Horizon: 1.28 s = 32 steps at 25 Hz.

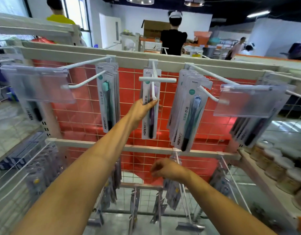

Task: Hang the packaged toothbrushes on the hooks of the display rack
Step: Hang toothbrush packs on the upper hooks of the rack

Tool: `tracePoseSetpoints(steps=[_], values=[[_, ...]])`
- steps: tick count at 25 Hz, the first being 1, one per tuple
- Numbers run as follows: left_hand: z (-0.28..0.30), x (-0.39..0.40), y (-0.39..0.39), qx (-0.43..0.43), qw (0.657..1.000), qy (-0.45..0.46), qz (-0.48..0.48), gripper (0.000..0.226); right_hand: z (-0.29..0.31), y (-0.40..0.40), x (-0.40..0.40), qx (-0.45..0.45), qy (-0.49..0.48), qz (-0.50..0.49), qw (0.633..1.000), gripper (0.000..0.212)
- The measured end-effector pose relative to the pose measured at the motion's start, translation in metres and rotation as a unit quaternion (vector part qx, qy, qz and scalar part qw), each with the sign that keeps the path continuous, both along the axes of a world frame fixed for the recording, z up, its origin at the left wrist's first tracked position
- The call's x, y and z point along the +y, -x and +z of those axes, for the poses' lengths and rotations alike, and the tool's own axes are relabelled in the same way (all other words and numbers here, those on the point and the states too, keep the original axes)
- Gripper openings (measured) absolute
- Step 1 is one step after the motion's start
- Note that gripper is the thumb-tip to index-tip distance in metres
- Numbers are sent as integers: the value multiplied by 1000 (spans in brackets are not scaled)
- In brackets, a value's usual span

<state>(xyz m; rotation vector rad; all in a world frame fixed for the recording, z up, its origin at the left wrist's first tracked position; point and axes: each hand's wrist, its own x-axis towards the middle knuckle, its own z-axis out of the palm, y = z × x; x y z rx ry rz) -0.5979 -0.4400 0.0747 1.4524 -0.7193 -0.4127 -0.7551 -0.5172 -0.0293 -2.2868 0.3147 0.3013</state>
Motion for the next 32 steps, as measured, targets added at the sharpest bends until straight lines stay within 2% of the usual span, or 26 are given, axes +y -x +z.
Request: tracePoseSetpoints(steps=[5, 7, 10, 12, 15, 17, 19, 20, 24, 27, 29, 32], values=[[2, 0, -6, -29, 998, -39, 46, 22, -6, 9, 0, 13, 32, 17, 999, 25], [-5, 9, 3, -58, 992, -78, 81, 38, -7, 12, -1, 13, 40, 28, 999, 24], [-33, 36, 25, -93, 971, -190, 115, 58, -4, 12, -3, 23, 72, 44, 996, 21], [-55, 65, 36, -152, 935, -308, 88, 60, 0, 9, 0, 34, 118, 53, 991, 20], [-71, 113, 51, -213, 880, -423, 36, 43, 7, 0, 12, 19, 176, 57, 983, 11], [-76, 143, 60, -253, 834, -487, 46, 33, 12, -7, 27, -3, 192, 63, 979, 5], [-77, 173, 64, -274, 785, -552, 65, 30, 19, -14, 47, -48, 233, 79, 968, 10], [-74, 189, 66, -270, 771, -572, 76, 30, 23, -18, 58, -77, 253, 83, 961, 12], [-42, 242, 74, -294, 770, -539, 176, 29, 55, -25, 113, -187, 294, 113, 930, 28], [-13, 268, 82, -341, 761, -497, 241, 28, 79, -24, 151, -274, 300, 115, 907, 27], [-2, 288, 89, -353, 759, -477, 268, 27, 89, -20, 174, -301, 294, 108, 901, 28], [-4, 325, 92, -360, 753, -485, 261, 27, 91, -18, 206, -296, 314, 112, 895, 28]])
